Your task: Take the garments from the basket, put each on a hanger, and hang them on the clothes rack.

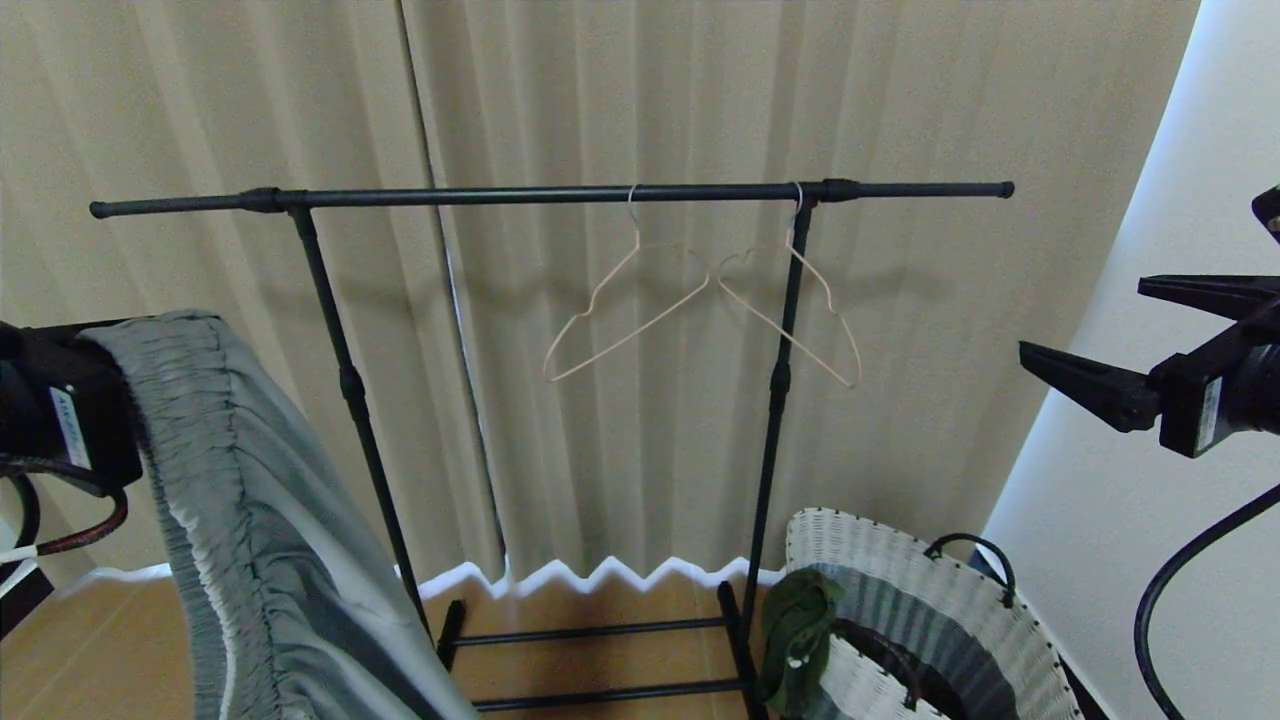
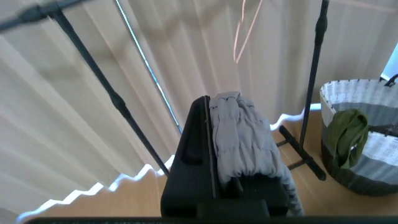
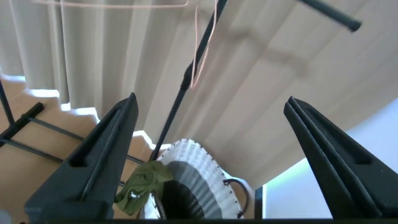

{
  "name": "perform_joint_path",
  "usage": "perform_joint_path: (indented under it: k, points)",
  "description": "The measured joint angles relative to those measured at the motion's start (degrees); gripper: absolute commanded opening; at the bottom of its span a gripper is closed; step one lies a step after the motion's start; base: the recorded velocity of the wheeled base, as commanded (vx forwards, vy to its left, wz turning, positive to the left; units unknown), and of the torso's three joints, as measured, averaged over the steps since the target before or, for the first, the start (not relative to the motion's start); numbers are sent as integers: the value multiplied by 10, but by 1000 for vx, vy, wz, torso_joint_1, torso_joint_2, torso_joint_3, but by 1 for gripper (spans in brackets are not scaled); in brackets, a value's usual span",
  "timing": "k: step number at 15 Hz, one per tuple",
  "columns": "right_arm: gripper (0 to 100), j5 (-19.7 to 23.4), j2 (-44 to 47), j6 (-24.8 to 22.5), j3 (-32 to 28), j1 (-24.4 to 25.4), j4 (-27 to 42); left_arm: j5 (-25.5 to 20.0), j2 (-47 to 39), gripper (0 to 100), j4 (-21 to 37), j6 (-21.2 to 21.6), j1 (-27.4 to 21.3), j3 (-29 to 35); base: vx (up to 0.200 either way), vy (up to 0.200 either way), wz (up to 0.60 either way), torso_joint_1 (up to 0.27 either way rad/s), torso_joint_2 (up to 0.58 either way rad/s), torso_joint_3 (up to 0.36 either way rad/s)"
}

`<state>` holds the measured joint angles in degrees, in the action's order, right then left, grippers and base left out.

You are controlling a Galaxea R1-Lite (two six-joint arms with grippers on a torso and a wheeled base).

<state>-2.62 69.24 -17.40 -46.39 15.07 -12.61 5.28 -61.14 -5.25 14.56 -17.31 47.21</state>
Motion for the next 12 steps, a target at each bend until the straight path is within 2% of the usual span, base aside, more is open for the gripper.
perform_joint_path:
  k: [3,5,7,12]
  points:
    - [100,2,2,-3,-1,-17,1,0,4,0,-4,26,1,-5,0,0,0,229,-527,-302]
    - [100,3,4,-3,-3,-21,2,1,7,0,-19,29,0,-14,0,0,0,222,-493,-276]
    - [100,4,6,-3,-4,-23,4,1,7,0,-20,26,1,-17,0,0,0,85,-198,-112]
    - [100,6,8,-3,-2,-23,8,1,8,0,-20,24,1,-19,200,0,0,16,-34,-19]
